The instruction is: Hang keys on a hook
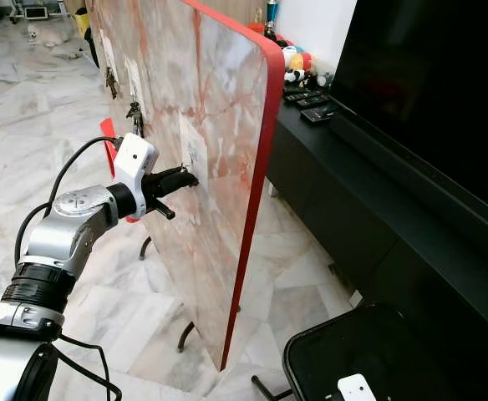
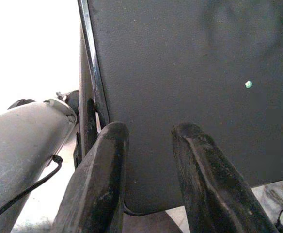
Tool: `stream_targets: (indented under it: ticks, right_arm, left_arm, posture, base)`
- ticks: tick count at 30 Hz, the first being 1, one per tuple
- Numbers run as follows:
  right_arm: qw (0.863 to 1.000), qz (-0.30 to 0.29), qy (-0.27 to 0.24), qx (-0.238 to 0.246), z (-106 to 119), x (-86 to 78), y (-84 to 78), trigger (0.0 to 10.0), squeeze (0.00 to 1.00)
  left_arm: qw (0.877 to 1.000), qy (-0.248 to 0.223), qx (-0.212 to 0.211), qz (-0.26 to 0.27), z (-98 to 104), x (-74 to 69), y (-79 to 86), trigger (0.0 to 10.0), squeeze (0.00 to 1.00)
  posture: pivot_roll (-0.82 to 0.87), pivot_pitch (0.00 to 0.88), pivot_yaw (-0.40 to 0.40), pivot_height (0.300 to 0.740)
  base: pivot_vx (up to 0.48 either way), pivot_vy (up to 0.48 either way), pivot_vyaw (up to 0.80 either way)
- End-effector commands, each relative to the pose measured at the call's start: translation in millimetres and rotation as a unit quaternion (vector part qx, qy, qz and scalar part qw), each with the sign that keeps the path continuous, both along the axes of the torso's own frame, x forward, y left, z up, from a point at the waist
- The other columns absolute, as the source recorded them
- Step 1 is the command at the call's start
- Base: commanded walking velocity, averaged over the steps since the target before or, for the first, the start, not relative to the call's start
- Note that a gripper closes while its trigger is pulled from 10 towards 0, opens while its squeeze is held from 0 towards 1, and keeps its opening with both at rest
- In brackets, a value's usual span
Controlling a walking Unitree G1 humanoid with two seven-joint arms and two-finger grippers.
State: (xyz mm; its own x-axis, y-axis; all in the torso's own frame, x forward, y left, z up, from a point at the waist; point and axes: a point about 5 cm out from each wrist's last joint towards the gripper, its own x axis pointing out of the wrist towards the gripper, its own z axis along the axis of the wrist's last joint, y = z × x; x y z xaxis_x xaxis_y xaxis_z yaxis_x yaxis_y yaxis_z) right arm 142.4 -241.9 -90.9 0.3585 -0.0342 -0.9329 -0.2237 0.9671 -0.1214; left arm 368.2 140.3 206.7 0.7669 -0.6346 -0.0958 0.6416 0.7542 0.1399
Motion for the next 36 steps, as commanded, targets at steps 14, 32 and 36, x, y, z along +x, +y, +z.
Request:
stream_targets:
  ticks: [14, 32, 36]
  right_arm:
    - [1.000, -0.003, -0.002, 0.000, 0.8, 1.9, -0.5, 10.0, 0.00]
    - [1.000, -0.002, -0.002, 0.000, 0.8, 2.0, -0.3, 10.0, 0.00]
    - [1.000, -0.002, -0.002, 0.000, 0.8, 2.0, -0.4, 10.0, 0.00]
  left_arm:
    - [0.999, -0.046, -0.011, -0.019, 25.3, 3.2, -16.1, 10.0, 0.00]
    - [1.000, -0.008, -0.015, -0.023, 14.9, 6.2, -16.5, 10.0, 0.00]
    - [1.000, -0.007, -0.013, -0.026, 18.4, 11.4, -17.4, 10.0, 0.00]
  posture:
    - [0.09, 0.000, -0.080, 0.737]
    - [0.09, 0.000, -0.081, 0.737]
    - [0.09, 0.000, -0.079, 0.737]
  base:
    - [0.000, 0.000, 0.00]
    - [0.000, 0.000, 0.00]
    - [0.000, 0.000, 0.00]
